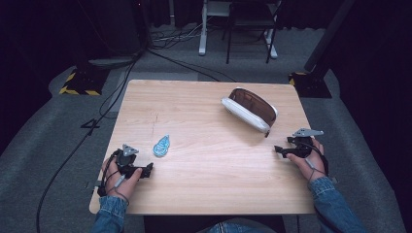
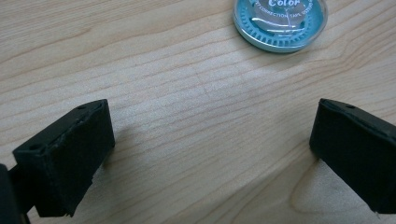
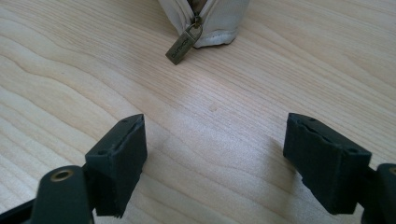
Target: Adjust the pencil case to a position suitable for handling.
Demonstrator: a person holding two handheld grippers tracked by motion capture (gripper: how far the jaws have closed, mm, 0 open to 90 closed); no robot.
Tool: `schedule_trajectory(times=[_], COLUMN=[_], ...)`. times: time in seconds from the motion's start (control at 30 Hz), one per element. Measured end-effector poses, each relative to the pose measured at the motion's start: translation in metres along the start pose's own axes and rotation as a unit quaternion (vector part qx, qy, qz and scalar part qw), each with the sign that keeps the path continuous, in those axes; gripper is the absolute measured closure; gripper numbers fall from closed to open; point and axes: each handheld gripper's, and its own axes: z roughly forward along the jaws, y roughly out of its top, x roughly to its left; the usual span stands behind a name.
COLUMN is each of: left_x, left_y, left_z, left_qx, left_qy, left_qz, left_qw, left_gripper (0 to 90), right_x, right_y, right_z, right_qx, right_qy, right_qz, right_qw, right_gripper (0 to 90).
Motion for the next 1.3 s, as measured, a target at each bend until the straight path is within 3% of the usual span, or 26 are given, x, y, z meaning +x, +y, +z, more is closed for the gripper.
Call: schedule_trajectory(times=[0.23,0.33,0.47,0.73,1.3], left_x=[0.0,0.0,0.0,0.001,0.0], left_y=[0.0,0.001,0.001,0.002,0.003], left_z=[0.0,0.001,0.001,0.001,0.003], left_qx=[-0.001,-0.001,-0.001,0.001,-0.001], left_qy=[-0.001,-0.002,-0.002,-0.003,-0.006], left_qz=[0.0,0.002,0.003,0.004,0.004], left_qw=[1.0,1.0,1.0,1.0,1.0], left_gripper=[0.1,0.1,0.1,0.1,0.1], right_x=[0.002,0.0,-0.001,-0.005,-0.013], right_y=[0.002,0.003,0.006,0.029,0.079], right_z=[0.002,0.002,0.0,-0.016,-0.031], right_qx=[0.0,-0.002,0.005,0.002,-0.031], right_qy=[-0.008,-0.004,0.008,-0.004,0.006], right_qz=[0.009,0.008,0.03,0.023,0.031], right_qw=[0.9999,1.0,0.9995,0.9997,0.999], right_gripper=[22.2,27.7,32.5,34.2,33.0])
